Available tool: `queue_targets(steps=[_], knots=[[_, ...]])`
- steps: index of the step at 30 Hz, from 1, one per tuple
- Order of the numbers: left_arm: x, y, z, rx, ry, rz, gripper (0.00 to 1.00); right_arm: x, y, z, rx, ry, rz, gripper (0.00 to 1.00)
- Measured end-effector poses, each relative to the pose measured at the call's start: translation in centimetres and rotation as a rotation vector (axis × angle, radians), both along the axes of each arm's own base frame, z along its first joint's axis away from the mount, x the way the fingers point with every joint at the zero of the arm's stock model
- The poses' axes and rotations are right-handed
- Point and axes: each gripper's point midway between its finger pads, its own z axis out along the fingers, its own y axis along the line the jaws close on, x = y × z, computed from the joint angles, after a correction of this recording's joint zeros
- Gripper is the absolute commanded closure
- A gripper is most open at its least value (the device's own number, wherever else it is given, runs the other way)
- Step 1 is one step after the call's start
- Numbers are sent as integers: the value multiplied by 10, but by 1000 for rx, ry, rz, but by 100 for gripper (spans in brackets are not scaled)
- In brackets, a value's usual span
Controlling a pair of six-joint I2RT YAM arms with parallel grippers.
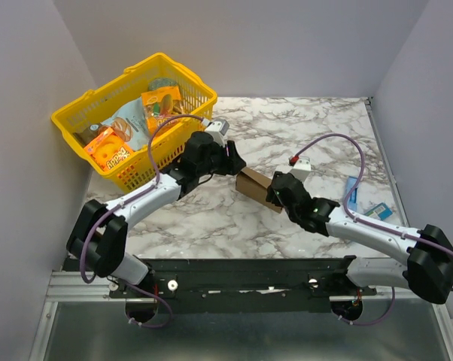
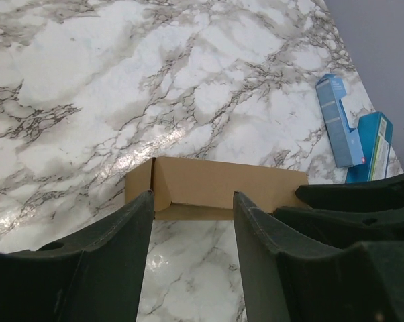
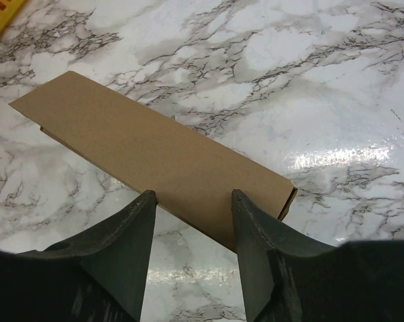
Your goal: Fold the paper box
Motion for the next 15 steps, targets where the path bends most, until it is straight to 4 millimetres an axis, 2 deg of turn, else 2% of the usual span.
queue_targets(steps=[2, 7, 15], knots=[[3, -3, -8, -5, 22, -8, 49, 0, 0, 0, 1, 1, 2, 44], [7, -12, -24, -16, 55, -29, 55, 0, 1, 0, 3, 2, 6, 44], [12, -15, -45, 15, 83, -31, 71, -1, 2, 0, 5, 5, 10, 46]])
